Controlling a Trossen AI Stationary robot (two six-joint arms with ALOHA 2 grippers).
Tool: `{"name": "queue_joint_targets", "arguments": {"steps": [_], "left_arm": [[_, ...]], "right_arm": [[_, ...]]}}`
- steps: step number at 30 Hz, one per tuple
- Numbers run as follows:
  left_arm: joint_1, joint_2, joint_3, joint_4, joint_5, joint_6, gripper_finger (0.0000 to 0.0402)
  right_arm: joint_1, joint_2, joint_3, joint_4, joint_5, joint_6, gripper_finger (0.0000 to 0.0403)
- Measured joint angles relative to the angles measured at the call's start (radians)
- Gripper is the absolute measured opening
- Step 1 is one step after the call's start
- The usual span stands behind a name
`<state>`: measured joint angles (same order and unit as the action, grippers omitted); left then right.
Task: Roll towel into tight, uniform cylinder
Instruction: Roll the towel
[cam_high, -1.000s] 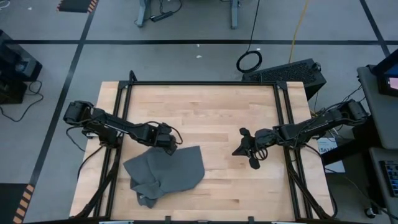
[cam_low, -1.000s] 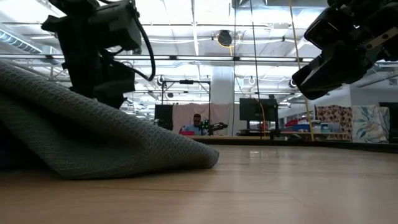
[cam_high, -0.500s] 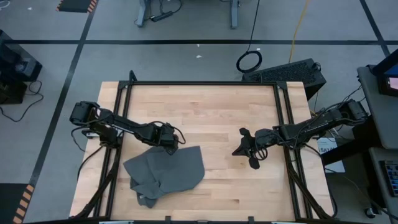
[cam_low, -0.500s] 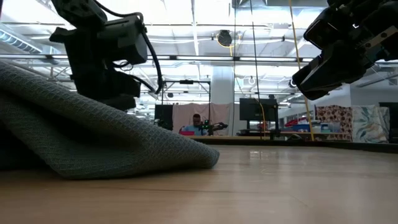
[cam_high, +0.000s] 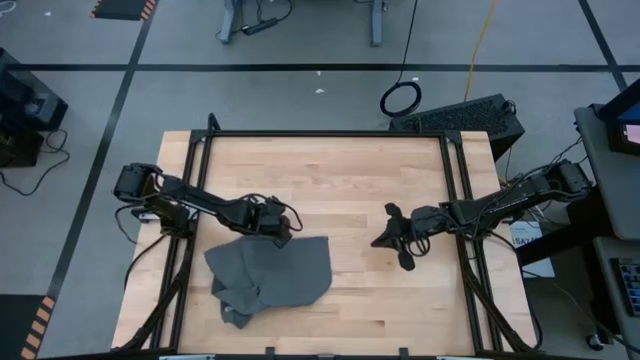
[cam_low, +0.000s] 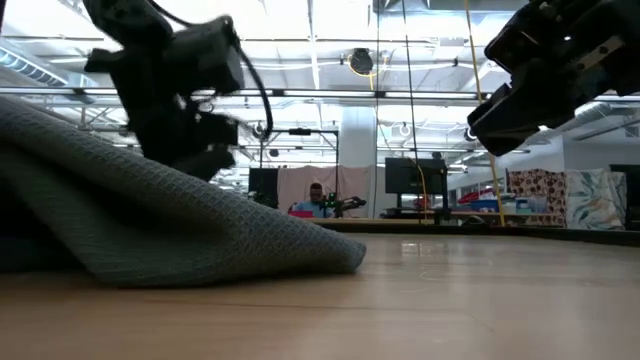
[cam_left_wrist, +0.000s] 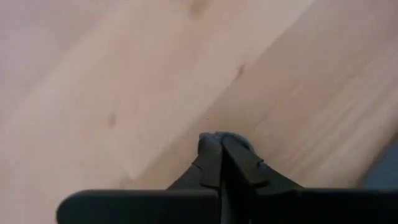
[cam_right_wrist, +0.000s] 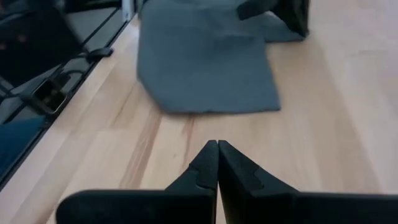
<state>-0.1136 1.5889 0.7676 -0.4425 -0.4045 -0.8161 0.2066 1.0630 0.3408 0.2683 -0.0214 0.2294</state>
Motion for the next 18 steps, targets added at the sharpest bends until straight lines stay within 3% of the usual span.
{"name": "queue_joint_targets", "arguments": {"steps": [6, 10, 18], "left_arm": [[-0.037, -0.095, 0.082, 0.040, -0.121, 0.140, 0.0003], [-0.067, -0.140, 0.124, 0.196, -0.172, 0.323, 0.0003], [-0.115, -0.156, 0.130, 0.587, -0.176, 0.750, 0.0003]], "right_arm": [[0.001, 0.025, 0.000, 0.073, 0.143, 0.061, 0.0000], [0.001, 0.065, 0.000, 0.187, 0.181, 0.073, 0.0000], [0.012, 0.185, 0.002, 0.509, 0.180, 0.061, 0.0016]]}}
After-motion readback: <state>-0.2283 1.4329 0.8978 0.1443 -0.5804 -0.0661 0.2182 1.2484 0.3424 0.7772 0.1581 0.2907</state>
